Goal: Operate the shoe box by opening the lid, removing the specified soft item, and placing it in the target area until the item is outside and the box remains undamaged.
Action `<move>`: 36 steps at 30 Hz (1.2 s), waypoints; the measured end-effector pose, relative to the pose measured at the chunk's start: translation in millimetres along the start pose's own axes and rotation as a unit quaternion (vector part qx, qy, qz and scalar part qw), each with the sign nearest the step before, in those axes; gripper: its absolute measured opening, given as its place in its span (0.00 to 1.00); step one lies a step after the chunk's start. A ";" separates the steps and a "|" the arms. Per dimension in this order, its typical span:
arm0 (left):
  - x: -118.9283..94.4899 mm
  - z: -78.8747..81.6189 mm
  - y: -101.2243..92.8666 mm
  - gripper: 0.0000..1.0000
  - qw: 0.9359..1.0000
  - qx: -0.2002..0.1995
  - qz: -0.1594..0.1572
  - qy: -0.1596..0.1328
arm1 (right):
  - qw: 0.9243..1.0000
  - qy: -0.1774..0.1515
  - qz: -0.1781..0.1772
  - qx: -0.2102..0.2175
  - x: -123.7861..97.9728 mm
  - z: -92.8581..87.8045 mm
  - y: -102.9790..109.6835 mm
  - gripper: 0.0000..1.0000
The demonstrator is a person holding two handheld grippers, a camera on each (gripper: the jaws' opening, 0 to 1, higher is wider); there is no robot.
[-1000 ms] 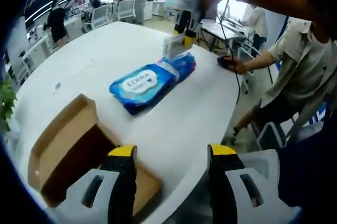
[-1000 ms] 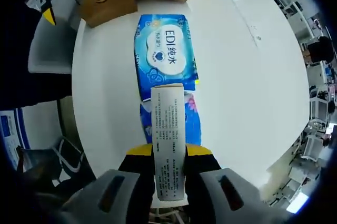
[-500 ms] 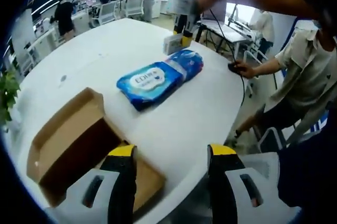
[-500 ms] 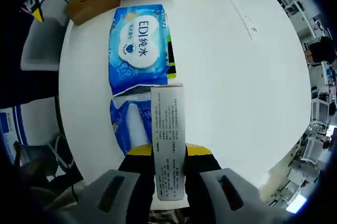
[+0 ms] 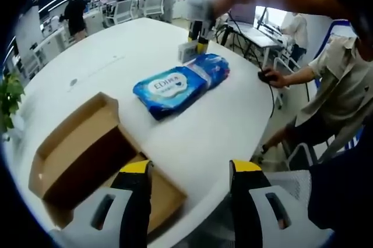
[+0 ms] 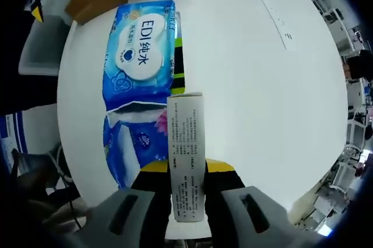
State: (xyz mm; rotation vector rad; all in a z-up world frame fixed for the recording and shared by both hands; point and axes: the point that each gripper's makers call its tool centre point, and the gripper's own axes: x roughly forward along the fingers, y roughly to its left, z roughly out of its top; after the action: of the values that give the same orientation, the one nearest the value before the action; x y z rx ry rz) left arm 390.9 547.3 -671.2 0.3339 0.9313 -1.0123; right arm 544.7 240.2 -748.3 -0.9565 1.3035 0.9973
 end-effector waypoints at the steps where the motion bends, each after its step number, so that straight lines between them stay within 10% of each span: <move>1: -0.5 -0.4 0.2 0.53 1.000 0.000 0.001 0.000 | 1.000 0.001 0.002 -0.001 1.2 -0.1 0.3 0.18; 22: 2.5 -5.9 -2.1 0.53 1.000 -0.008 0.008 0.005 | 1.000 0.005 -0.002 0.001 14.4 -8.1 -5.5 0.18; 36: -1.7 0.2 -5.8 0.53 1.000 0.008 0.005 -0.001 | 0.997 -0.047 -0.050 0.030 -29.6 3.6 -6.5 0.20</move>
State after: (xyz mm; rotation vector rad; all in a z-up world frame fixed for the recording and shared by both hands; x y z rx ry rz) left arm 385.8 545.1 -668.8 0.3497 0.9188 -1.0121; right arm 551.7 240.5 -718.6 -0.9087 1.1891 0.9111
